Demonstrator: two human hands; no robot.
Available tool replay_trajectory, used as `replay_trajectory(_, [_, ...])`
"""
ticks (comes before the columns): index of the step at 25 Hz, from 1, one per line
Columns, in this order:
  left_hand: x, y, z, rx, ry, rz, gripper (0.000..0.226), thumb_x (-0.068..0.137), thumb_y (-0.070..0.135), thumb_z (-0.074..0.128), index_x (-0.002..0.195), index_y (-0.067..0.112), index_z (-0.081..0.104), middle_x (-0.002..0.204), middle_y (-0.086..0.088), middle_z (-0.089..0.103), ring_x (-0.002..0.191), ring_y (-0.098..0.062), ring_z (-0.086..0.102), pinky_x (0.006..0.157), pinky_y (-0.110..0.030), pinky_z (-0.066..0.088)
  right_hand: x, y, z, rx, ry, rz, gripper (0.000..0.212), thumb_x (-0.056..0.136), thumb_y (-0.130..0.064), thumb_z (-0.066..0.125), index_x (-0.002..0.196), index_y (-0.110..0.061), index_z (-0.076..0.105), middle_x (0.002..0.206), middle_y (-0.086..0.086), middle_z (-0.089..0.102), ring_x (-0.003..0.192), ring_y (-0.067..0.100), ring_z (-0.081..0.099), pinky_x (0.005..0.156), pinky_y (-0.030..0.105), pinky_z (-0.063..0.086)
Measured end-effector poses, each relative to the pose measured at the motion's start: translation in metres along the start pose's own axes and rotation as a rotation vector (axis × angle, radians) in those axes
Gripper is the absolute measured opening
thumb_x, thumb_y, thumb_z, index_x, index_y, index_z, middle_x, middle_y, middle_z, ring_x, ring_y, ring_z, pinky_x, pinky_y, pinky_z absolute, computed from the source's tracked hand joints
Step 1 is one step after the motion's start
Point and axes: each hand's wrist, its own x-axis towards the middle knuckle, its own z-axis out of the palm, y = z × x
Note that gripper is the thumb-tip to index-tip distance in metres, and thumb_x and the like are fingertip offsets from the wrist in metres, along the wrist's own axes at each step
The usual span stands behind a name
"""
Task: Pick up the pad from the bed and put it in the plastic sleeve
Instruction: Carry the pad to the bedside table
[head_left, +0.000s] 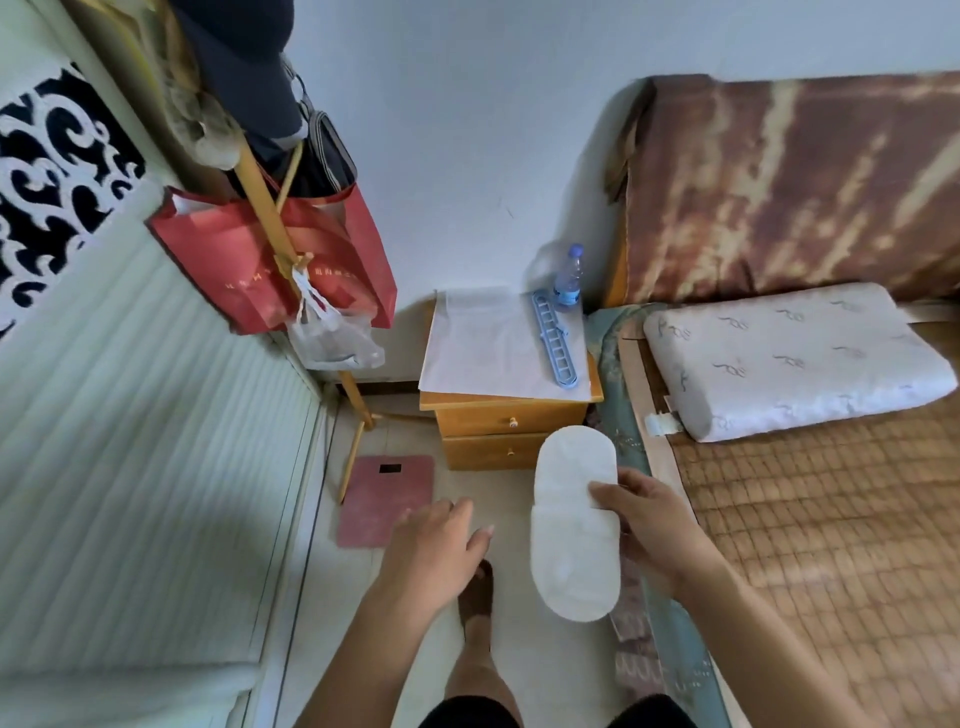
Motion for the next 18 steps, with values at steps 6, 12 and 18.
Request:
replay_trajectory(6, [0.128, -0.052, -0.037, 0.035, -0.012, 0.051, 0.041, 0.095, 0.046, 0.033, 0.118, 0.017, 0.050, 0.107, -0.004, 0.064, 0.101, -0.023, 0.059, 0.093, -0.038, 0.042, 0.107, -0.062, 0.038, 0.031, 0.016, 0.031, 0.017, 0.088, -0.015, 0.060, 0.104, -0.014, 0.063, 0.103, 0.012, 0.071, 0.093, 0.031, 0.069, 0.084, 0.047, 0.057])
replay_trajectory(12, [0.222, -0.075, -0.061, 0.080, -0.062, 0.077, 0.040, 0.094, 0.047, 0.033, 0.117, 0.019, 0.051, 0.111, 0.000, 0.064, 0.103, -0.022, 0.059, 0.089, -0.036, 0.041, 0.186, -0.109, 0.047, 0.043, 0.065, 0.056, 0.014, 0.087, -0.018, 0.061, 0.100, -0.019, 0.064, 0.103, 0.012, 0.072, 0.092, 0.032, 0.069, 0.085, 0.052, 0.056])
replay_trajectory(18, [0.313, -0.070, -0.073, 0.006, -0.105, 0.023, 0.042, 0.095, 0.046, 0.035, 0.124, 0.021, 0.049, 0.116, -0.001, 0.063, 0.105, -0.023, 0.060, 0.086, -0.034, 0.043, 0.269, -0.155, 0.040, 0.059, 0.036, 0.117, 0.014, 0.086, -0.012, 0.059, 0.099, -0.016, 0.065, 0.110, 0.022, 0.067, 0.102, 0.042, 0.064, 0.093, 0.062, 0.048])
